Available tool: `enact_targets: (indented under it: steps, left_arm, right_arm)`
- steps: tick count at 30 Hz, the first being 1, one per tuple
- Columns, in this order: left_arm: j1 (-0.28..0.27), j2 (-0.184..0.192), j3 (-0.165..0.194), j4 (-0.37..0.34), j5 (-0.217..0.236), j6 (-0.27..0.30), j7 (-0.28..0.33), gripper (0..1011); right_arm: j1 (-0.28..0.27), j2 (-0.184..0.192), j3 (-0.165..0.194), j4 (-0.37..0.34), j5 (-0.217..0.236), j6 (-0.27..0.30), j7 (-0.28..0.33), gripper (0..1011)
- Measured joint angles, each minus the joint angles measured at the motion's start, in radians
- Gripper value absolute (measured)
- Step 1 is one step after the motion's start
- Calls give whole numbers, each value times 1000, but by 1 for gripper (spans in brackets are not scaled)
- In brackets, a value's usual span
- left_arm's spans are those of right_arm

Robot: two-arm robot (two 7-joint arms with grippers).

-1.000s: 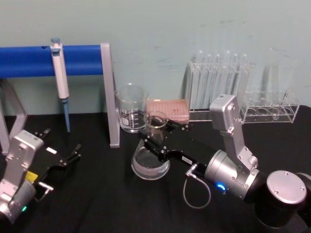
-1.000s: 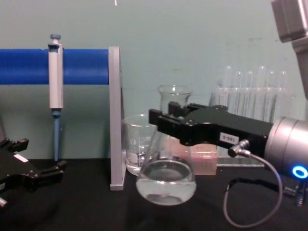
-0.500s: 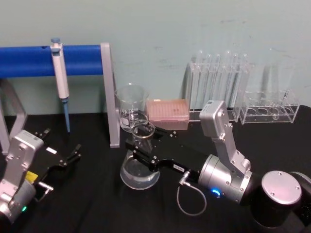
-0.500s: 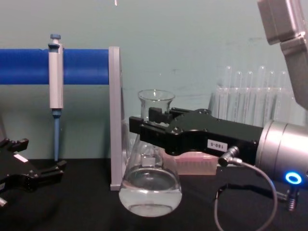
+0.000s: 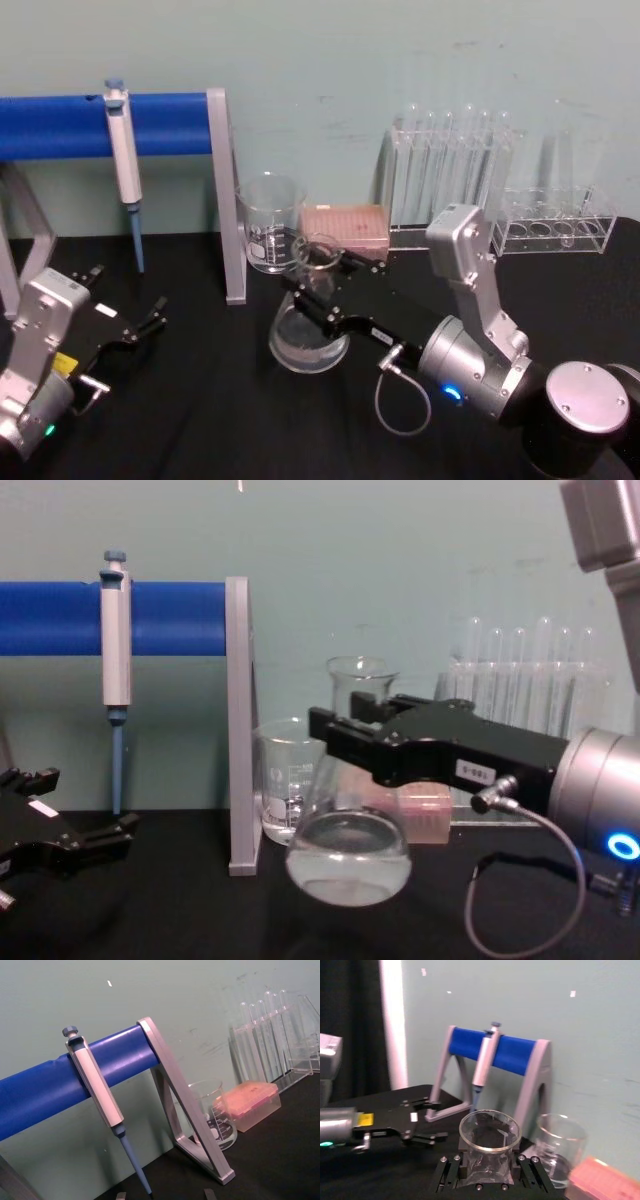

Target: Grasp the erlenmeyer flask with one hand, shake it three times, then place it back.

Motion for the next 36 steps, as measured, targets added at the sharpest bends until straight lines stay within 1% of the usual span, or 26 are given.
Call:
enact_targets:
  steps: [2, 6, 7, 9, 10, 13, 14, 17, 18, 22, 25, 29, 32, 36]
  left_arm:
    - [0, 0, 0, 0, 0, 0, 0, 1001]
    - [0, 0, 0, 0, 0, 0, 0, 1001]
    - [0, 0, 0, 0, 0, 0, 0, 1001]
    - [0, 0, 0, 0, 0, 0, 0, 1001]
    - [0, 0, 0, 0, 0, 0, 0, 1001]
    - [0, 0, 0, 0, 0, 0, 0, 1001]
    - [0, 0, 0, 0, 0, 0, 0, 1001]
    - [0, 0, 0, 0, 0, 0, 0, 1001]
    - [0, 0, 0, 0, 0, 0, 0, 1001]
    - [0, 0, 0, 0, 0, 0, 0, 1001]
    - [0, 0, 0, 0, 0, 0, 0, 1001]
    - [0, 0, 0, 0, 0, 0, 0, 1001]
    - [0, 0, 0, 0, 0, 0, 0, 1001]
    - [0, 0, 0, 0, 0, 0, 0, 1001]
  right_arm:
    - [-16, -6, 18, -10, -15, 1, -36, 451]
    - [-32, -13, 38, -20, -32, 2, -74, 452]
    - [-42, -16, 51, -26, -43, 4, -99, 452]
    - [-52, -20, 64, -34, -57, 7, -127, 452]
    - [-63, -24, 75, -42, -74, 8, -155, 452]
    - [-80, -31, 93, -54, -104, 7, -207, 452]
    - [-92, -36, 104, -62, -128, 6, -244, 452]
    - [-109, -46, 120, -74, -162, 3, -297, 452]
    - [-120, -54, 130, -81, -182, 2, -328, 452]
    - [-144, -78, 157, -92, -222, 3, -396, 452]
    - [-154, -92, 174, -94, -232, 7, -418, 452]
    - [-159, -102, 187, -95, -235, 10, -423, 452]
    - [-161, -111, 197, -94, -235, 12, -416, 452]
    - [-160, -117, 201, -88, -232, 12, -394, 452]
